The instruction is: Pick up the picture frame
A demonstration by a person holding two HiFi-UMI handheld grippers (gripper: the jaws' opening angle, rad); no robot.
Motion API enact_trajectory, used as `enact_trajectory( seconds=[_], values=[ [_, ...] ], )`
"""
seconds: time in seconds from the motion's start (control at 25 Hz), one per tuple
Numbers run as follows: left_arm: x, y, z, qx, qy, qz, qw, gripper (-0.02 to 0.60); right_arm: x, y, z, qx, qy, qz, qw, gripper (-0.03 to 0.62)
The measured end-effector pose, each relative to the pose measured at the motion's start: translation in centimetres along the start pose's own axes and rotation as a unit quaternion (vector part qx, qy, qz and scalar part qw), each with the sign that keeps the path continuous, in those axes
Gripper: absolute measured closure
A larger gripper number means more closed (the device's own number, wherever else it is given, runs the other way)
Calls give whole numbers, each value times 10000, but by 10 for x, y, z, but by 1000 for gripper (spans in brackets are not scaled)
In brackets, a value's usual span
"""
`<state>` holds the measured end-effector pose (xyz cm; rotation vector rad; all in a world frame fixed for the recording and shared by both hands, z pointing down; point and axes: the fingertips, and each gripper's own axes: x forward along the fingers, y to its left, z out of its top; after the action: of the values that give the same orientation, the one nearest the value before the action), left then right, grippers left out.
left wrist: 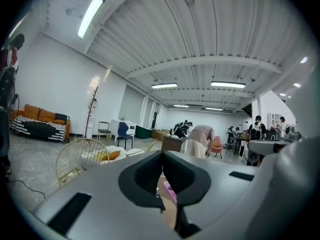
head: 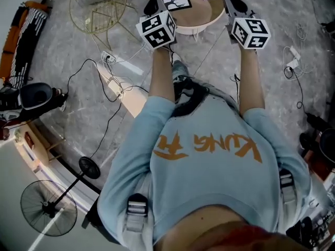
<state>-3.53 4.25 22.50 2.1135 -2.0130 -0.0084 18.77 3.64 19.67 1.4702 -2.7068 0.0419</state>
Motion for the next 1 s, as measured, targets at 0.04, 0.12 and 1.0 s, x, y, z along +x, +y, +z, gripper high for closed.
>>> enact_trajectory(
  seconds=[0.04,0.12,1.0],
  values=[
    [17,7,-1,-15,83,-8,10000,561,18,0,-3,-8,87,35,10000,595],
    [51,19,-4,-18,248,-49,9997,561,52,-8,-9,96,207,22,9997,595],
    [264,98,-100,-501,1805,-171,9821,561,279,-64,-106,719,1501,-91,9860,595]
  ],
)
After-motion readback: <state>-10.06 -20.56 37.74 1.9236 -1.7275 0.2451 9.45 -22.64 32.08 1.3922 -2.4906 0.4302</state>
